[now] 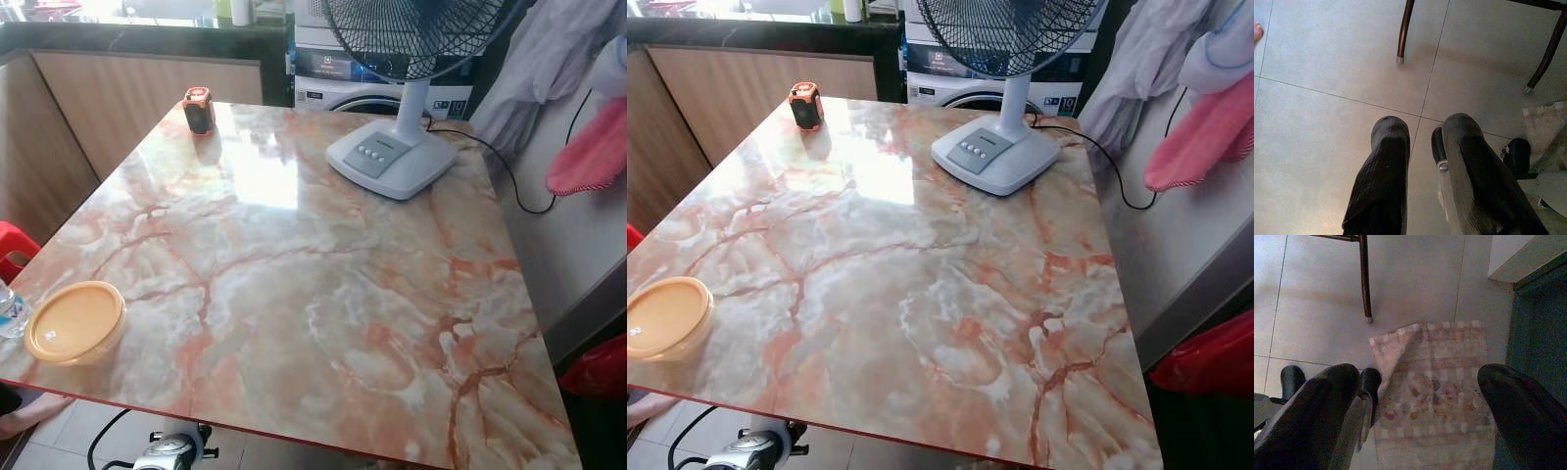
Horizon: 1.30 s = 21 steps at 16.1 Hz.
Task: Restocking fridge
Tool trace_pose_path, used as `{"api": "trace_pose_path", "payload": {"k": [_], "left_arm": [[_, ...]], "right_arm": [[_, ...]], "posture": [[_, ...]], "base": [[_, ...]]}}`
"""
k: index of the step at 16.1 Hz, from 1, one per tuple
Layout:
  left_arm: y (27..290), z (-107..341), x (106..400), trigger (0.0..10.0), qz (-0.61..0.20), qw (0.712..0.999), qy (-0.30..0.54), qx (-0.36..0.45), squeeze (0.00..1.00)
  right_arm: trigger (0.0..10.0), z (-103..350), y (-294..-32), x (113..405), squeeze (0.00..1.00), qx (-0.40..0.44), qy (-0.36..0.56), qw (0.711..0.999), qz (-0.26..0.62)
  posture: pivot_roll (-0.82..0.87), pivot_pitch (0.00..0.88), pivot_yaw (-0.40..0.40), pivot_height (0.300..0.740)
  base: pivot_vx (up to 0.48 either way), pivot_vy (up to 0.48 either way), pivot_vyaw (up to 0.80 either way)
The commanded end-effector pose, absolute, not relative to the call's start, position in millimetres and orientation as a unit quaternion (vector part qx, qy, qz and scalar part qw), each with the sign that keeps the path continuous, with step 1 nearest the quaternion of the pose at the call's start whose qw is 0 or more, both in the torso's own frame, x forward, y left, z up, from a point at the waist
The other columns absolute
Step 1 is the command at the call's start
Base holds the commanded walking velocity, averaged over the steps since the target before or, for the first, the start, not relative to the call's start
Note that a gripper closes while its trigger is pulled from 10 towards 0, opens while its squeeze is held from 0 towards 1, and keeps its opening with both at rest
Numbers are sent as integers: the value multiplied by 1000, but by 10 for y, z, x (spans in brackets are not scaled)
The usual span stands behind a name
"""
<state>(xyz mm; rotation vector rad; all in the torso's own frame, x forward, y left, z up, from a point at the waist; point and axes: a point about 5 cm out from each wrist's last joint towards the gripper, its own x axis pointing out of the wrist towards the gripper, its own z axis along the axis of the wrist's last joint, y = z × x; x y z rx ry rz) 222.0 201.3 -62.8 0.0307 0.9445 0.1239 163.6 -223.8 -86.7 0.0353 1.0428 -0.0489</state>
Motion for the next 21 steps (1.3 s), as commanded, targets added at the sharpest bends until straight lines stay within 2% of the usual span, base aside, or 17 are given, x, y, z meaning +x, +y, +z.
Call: {"api": "trace_pose_path", "payload": {"k": [1, 8, 12, 17, 21], "left_arm": [[2026, -650, 2184, 10000, 58, 882, 467, 13, 0], [2021, -675, 2143, 10000, 57, 879, 473, 7, 0], [2045, -735, 2027, 10000, 44, 872, 487, 18, 0], [2033, -847, 1802, 10000, 46, 863, 503, 13, 0], [2025, -900, 1679, 10000, 43, 861, 506, 14, 0]], "right_arm": [[10000, -859, -2245, 1651, 0, 15, 497, 867, -24], [10000, -871, -2248, 1621, 0, -7, 507, 862, -4], [10000, -921, -2243, 1493, 0, -8, 517, 856, -3], [10000, -992, -2310, 1233, 0, -11, 537, 844, -12], [10000, -1020, -2336, 1101, 0, -12, 541, 841, -14]], "posture": [[-84, 0, -30, 740], [-96, 0, -27, 740], [-114, 0, -9, 740], [-86, 0, -48, 740], [-83, 0, -46, 740]], "base": [[0, 0, 0], [0, 0, 0], [0, 0, 0], [0, 0, 0], [0, 0, 0]]}}
